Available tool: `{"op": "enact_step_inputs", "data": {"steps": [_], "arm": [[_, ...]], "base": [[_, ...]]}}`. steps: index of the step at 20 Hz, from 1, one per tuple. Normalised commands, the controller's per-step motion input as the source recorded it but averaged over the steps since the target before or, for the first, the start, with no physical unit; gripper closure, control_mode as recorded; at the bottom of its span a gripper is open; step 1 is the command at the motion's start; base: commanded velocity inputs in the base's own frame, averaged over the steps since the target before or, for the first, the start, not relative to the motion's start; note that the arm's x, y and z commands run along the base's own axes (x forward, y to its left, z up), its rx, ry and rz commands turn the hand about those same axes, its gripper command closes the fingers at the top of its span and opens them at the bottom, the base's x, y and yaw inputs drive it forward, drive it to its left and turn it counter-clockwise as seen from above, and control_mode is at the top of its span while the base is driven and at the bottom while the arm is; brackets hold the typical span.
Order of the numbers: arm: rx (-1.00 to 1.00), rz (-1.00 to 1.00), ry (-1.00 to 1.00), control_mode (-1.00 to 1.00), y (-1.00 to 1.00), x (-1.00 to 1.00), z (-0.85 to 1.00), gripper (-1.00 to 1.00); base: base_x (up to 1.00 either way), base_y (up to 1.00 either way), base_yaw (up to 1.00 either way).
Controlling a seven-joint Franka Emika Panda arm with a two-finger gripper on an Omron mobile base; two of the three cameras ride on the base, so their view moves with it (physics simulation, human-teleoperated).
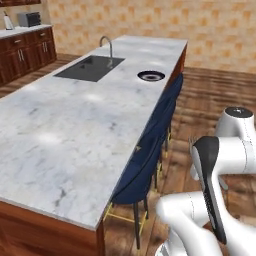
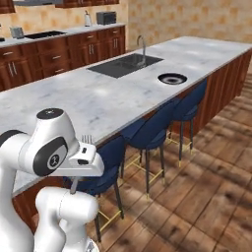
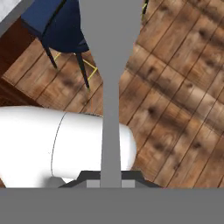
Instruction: Take the fork and place it on the left side of the plate. Then take the spoon and place it on the right side of the plate. Make sure they're directly next to the plate.
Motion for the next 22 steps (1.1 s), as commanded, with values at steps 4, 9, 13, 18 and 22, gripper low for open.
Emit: {"op": "enact_step_inputs", "data": {"steps": [4,9,13,18,22], "arm": [[0.00,0.00,0.00,1.00,0.00,0.00,0.00,1.00],[0.00,0.00,0.00,1.00,0.00,0.00,0.00,1.00],[0.00,0.00,0.00,1.00,0.00,0.00,0.00,1.00],[0.00,0.00,0.00,1.00,0.00,0.00,0.00,1.00],[0.00,0.00,0.00,1.00,0.00,0.00,0.00,1.00]], "base": [[0.76,-1.00,0.09],[0.76,-1.00,0.13],[0.77,-0.92,0.21],[0.75,-0.77,0.27],[0.77,-0.52,0.37]]}}
